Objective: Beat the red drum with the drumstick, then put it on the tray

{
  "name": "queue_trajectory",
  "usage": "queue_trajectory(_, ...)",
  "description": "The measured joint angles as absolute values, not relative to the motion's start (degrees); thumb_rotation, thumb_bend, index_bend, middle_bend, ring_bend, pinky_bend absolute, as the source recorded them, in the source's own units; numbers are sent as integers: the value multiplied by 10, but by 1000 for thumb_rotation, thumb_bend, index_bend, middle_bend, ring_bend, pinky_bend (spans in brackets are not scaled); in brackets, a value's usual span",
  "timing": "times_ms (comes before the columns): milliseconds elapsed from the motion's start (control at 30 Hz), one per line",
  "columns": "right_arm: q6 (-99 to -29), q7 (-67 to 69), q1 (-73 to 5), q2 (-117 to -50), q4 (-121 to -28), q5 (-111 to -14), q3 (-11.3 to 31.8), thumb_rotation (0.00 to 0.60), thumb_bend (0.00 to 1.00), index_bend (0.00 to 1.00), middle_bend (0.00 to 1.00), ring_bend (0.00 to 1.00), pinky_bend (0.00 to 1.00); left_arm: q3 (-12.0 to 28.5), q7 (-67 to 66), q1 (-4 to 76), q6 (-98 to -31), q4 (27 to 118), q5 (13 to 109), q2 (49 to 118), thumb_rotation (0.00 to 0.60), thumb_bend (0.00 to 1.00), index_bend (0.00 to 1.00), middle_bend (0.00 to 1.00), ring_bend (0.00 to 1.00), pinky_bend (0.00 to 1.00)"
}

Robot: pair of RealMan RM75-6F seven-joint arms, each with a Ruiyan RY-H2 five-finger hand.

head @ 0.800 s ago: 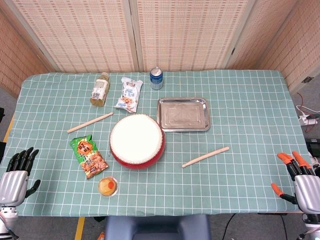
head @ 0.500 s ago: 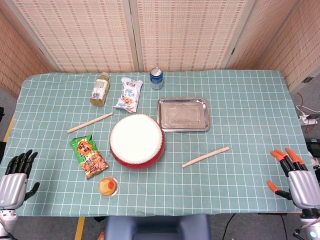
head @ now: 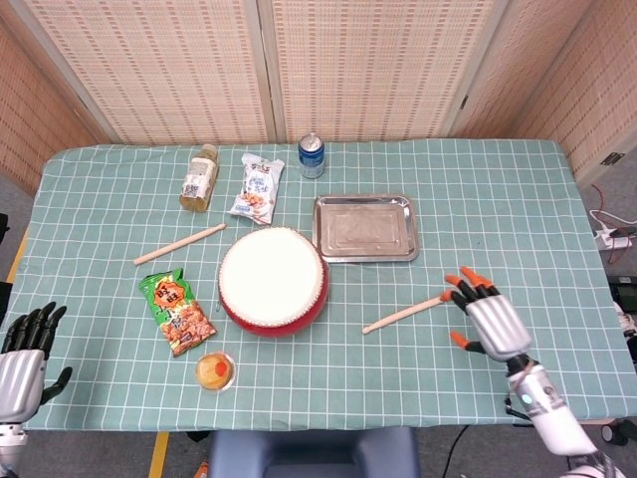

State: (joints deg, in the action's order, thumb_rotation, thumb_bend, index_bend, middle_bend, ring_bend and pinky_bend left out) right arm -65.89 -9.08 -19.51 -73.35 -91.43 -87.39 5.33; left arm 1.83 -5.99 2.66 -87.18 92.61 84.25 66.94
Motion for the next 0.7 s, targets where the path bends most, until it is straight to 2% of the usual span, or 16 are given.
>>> queue_trajectory(200,-580,-125,-265,-814,-837,-846,71,600,233,413,142,36,178,20,-53,27,-865,920,835,670,600,244,9,0,0,32)
queue_trajectory(400,-525,-141,-305,-883,-755,-821,73,600,233,402,142,35,177,22,-47,29,-855,912,828,672,600,246,9,0,0,32)
queue_trajectory(533,-507,-142,-320,-905,-733,-810,67,600,240,407,143,35,177,22,-44,30,-851,908,826,675,600,246,9,0,0,32)
queue_trajectory(700,-506,-139,-325,-916,-726,-808,63,600,304,441,143,35,177,21,-39,31,-847,903,824,677,600,245,9,0,0,32)
